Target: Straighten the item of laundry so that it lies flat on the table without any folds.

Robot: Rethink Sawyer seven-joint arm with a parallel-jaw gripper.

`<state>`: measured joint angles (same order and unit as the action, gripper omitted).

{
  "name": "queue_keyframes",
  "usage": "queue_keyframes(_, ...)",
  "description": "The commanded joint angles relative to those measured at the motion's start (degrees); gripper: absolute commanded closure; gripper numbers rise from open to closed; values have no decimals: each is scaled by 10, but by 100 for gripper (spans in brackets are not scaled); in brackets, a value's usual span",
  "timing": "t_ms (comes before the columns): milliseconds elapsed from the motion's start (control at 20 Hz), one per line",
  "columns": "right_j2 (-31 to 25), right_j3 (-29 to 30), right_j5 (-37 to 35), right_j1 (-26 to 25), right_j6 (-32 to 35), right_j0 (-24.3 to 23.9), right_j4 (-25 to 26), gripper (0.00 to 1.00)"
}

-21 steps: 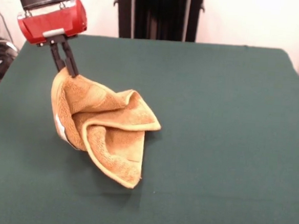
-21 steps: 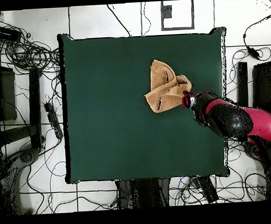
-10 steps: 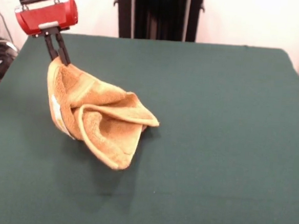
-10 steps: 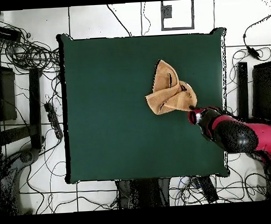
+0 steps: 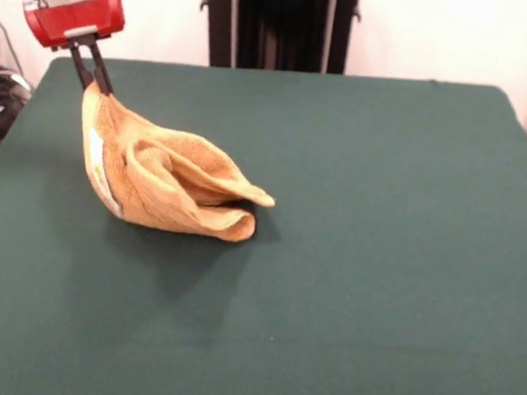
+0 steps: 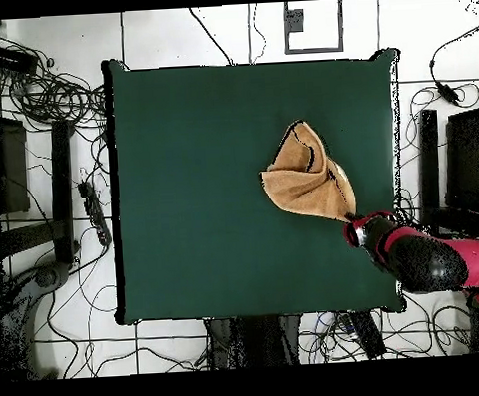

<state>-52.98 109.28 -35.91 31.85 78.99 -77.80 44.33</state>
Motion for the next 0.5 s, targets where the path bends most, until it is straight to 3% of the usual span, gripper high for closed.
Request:
queue_keyframes(50,-31,53,-96,35,-208,-9,13,100)
queue_keyframes(500,-65,46,-142,78,-232,-26,-26,100)
